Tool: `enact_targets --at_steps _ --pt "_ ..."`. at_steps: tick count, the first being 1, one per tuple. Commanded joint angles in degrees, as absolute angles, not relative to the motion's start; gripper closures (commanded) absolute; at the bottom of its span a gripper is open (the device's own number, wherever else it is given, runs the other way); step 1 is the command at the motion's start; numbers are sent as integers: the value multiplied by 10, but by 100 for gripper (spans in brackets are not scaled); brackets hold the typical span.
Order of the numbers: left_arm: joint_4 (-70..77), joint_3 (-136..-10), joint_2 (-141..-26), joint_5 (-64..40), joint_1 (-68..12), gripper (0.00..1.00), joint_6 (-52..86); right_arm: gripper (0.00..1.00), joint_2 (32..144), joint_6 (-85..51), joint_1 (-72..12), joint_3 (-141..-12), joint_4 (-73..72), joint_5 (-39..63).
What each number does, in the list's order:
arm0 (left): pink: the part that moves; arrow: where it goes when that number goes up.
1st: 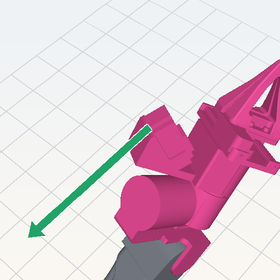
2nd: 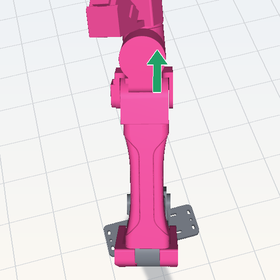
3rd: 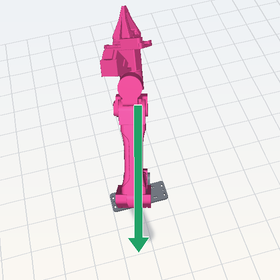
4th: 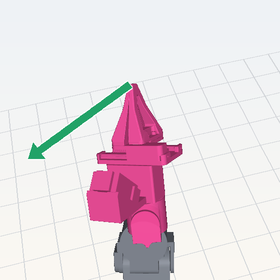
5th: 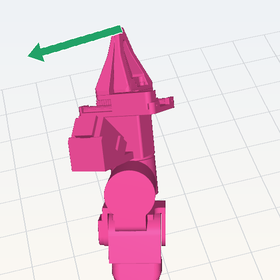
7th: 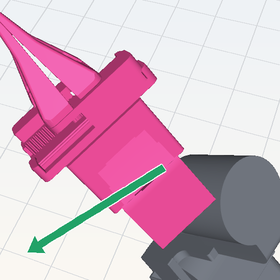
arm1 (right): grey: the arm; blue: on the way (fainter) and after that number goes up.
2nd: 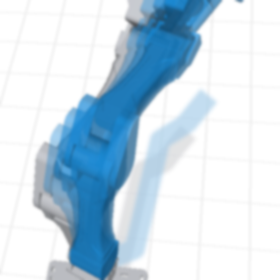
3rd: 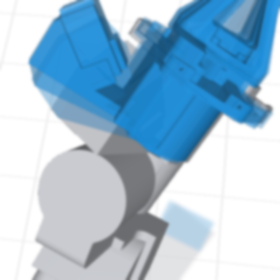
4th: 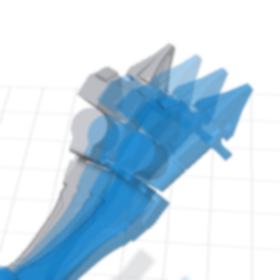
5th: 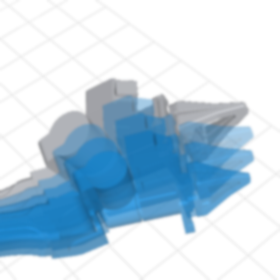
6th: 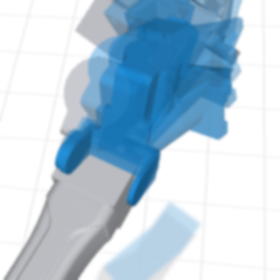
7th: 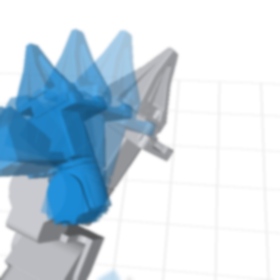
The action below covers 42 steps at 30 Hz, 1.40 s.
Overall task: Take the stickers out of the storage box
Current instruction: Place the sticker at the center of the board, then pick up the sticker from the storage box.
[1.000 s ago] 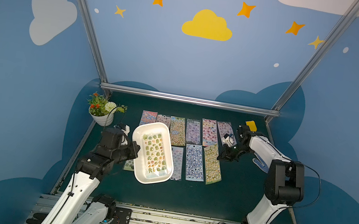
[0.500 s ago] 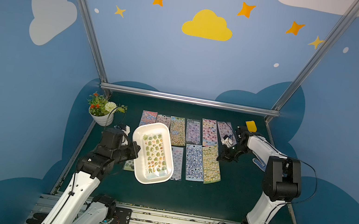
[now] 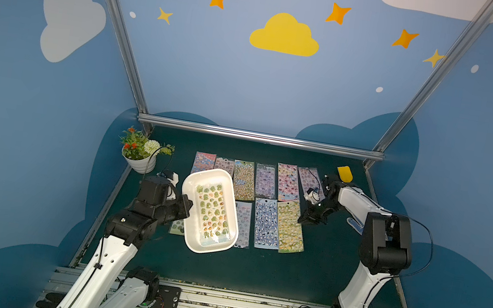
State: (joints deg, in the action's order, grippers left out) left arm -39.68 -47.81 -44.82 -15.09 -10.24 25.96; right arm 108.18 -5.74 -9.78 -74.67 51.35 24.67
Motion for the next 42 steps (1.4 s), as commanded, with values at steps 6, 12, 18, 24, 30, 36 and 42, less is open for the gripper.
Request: enact_targets --at_steps 6,12,18,24,30,36,42 --pt "-389 -475 -445 -145 -100 96 261 72 1082 -62 -98 -747 526 215" --pt "-389 -472 -448 -136 -100 96 262 64 1055 -69 -97 -747 526 200" --pt "-388 -475 -460 -126 -101 96 259 55 980 -77 -98 -740 520 185" --pt "-405 -503 -476 -84 -102 96 265 46 880 -96 -98 -717 495 144" --pt "-405 -520 -506 -64 -128 96 295 41 782 -119 -109 -681 456 138" --pt "-357 -506 -542 -14 -202 96 348 39 708 -126 -162 -669 443 112" --pt "-271 -457 -576 42 -269 96 408 37 659 -133 -242 -673 427 76"
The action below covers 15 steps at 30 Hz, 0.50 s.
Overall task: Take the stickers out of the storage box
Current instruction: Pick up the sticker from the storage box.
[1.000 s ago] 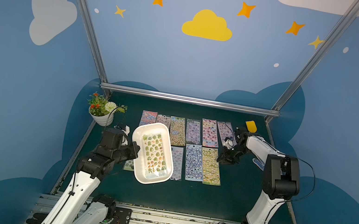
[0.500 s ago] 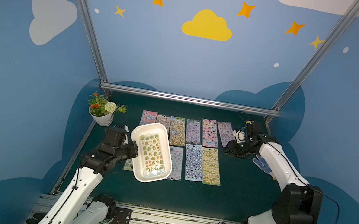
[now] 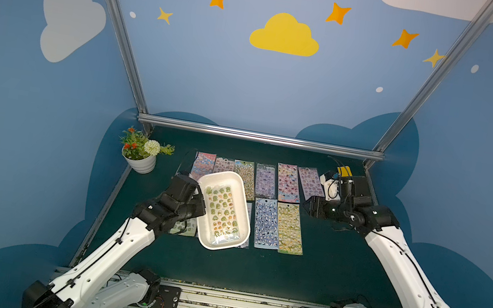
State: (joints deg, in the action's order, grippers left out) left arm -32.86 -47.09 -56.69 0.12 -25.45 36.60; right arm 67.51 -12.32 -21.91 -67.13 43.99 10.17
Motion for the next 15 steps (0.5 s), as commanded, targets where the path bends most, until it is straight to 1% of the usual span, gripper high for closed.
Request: enact_targets --at_steps 1,8,15 --pt "-258 -451 -582 50 -275 96 417 36 656 -133 -253 -680 428 74" --pt "-202 -440 -631 87 -285 96 454 35 666 -140 -336 -725 432 48" --pt "-162 -437 -664 116 -289 96 486 35 719 -157 -425 -764 413 22"
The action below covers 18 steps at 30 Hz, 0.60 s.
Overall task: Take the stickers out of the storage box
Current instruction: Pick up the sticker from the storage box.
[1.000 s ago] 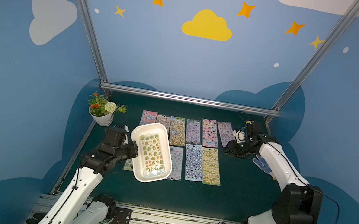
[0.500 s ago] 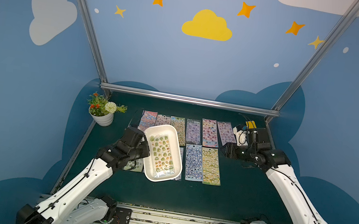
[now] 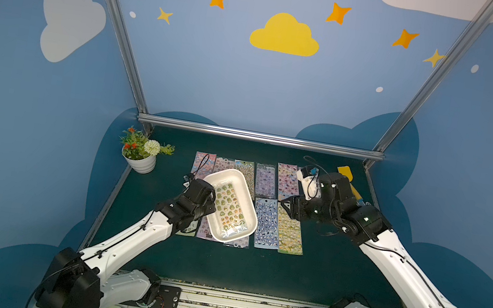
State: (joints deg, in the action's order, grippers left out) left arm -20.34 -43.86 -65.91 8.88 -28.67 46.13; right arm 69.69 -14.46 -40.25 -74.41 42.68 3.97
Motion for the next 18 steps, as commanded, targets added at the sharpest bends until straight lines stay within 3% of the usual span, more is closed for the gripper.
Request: enact_targets --at_steps 1,7,18 --pt "-158 -437 -668 119 -288 96 490 35 728 -161 -436 -769 410 20" --pt "-139 -431 -687 127 -288 96 514 38 810 -172 -508 -817 399 8" --pt "-139 -429 -683 127 -288 96 523 60 1000 -181 -554 -956 403 30"
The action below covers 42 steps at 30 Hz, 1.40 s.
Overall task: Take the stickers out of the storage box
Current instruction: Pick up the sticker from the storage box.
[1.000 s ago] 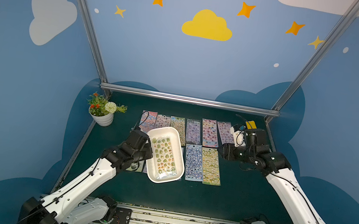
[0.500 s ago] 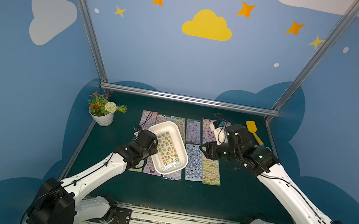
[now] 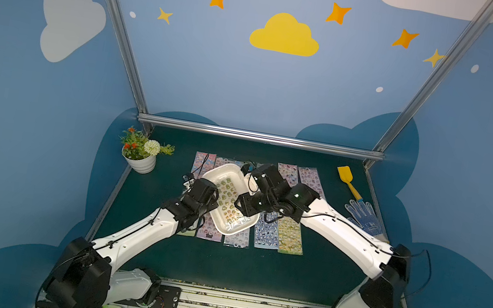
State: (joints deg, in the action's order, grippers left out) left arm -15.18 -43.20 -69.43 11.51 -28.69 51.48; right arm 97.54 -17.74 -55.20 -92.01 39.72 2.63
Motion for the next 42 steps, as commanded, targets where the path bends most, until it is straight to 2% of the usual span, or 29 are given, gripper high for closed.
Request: enact_targets --at_steps 1,3,7,19,25,32,42 --pt "-140 -428 -679 127 -288 96 523 63 1011 -181 -554 -967 403 26" --pt "-144 -430 -672 128 -289 96 522 69 1044 -179 -555 -994 409 12" --pt "-154 -431 -656 128 -288 96 520 69 1097 -174 -558 -1048 430 -40" --pt "-167 -427 -616 123 -289 96 512 54 1189 -145 -561 -1136 459 -147" --pt "-176 -433 -609 120 -289 96 505 41 1202 -141 -568 -1135 440 -190" --pt "-187 -442 -592 119 -288 96 494 36 1223 -141 -569 -1144 436 -171" --pt "-204 -464 -584 133 -289 96 474 40 1212 -157 -564 -1131 420 -67"
